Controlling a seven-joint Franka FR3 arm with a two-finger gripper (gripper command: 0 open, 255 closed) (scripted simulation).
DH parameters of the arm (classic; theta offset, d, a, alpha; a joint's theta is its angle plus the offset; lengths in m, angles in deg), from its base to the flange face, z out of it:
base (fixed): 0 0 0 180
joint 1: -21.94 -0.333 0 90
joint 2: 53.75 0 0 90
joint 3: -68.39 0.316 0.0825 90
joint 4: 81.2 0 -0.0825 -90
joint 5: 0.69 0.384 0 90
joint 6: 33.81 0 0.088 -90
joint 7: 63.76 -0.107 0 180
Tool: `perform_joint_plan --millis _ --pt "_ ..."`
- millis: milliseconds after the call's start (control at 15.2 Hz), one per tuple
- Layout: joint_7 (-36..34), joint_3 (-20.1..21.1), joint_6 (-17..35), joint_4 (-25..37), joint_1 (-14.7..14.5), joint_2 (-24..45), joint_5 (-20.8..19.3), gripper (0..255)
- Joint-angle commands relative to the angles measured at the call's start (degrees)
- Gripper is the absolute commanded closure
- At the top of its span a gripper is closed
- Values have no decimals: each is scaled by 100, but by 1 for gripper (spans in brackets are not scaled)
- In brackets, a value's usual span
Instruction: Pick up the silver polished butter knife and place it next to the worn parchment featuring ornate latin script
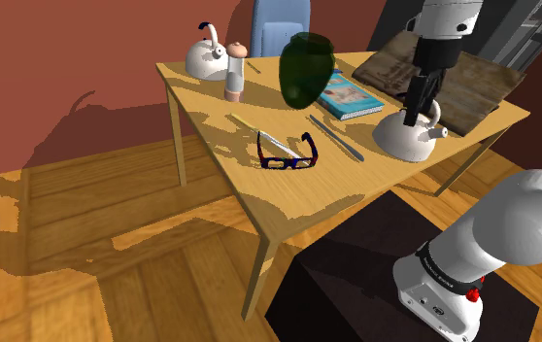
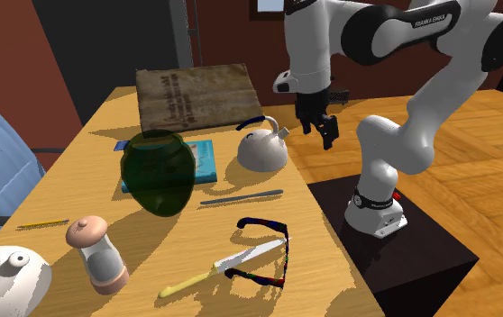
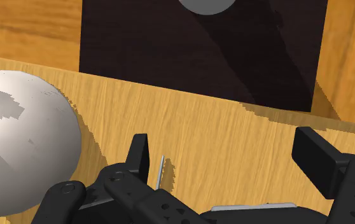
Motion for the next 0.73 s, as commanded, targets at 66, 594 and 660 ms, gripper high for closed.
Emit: perform_joint_plan --millis 66,594,660 --pt "-44 -11 218 -37 28 143 1 0" --pt "-370 -117 1884 -41 239 1502 1 0" --pt "-407 -133 2076 -5 264 1692 1 0"
